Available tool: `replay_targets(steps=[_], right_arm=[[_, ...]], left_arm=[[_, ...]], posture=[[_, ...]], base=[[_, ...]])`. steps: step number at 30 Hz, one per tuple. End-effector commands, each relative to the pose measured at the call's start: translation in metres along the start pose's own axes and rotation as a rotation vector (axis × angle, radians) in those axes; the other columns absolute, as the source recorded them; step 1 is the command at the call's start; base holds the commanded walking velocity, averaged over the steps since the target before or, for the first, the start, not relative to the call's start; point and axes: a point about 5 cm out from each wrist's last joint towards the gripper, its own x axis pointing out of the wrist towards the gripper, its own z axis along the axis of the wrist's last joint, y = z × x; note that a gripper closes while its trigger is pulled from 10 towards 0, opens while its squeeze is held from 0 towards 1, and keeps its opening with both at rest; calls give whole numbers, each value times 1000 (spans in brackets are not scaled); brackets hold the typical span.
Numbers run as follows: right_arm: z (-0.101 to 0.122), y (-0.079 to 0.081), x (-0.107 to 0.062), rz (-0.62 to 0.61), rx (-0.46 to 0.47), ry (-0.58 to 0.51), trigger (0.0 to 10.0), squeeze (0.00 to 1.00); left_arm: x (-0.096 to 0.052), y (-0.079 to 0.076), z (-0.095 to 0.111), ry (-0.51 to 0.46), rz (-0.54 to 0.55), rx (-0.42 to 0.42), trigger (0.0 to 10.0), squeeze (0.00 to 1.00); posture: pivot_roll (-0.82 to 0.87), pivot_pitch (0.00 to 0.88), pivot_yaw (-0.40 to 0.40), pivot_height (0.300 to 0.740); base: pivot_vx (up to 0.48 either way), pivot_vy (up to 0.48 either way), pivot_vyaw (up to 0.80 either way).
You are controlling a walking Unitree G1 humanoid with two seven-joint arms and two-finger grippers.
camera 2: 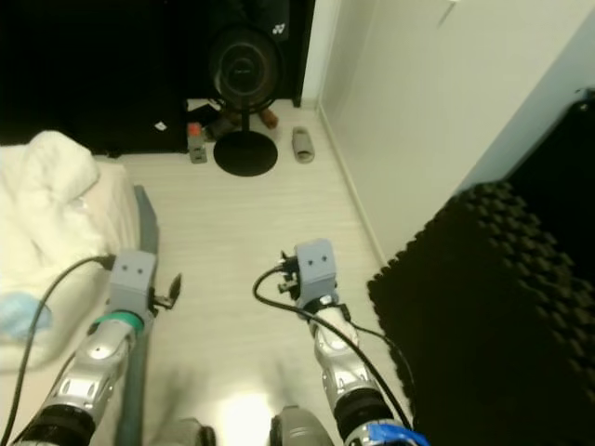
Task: Clean up the room
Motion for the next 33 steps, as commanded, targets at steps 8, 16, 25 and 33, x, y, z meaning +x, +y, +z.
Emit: replay_targets(steps=[8,16,25,33], right_arm=[[-6,-2,-4,-14,7,20,10000,0],[-7,-3,-6,-17,7,21,10000,0],[-8,-2,-6,-17,9,25,10000,0],[-8,-3,-6,-19,9,27,10000,0]], left_arm=[[-4,-6,-11,42,-21,1,10000,0],[-4,-6,-11,46,-20,1,10000,0],[-4,-7,-10,38,-22,10,10000,0],[-3,-7,-7,14,-34,67,10000,0]], posture=[[-63,41,16,720],[-65,47,19,720],[-64,48,18,720],[-64,49,17,720]], base=[[0,0,0],[0,0,0],[0,0,0],[0,0,0]])
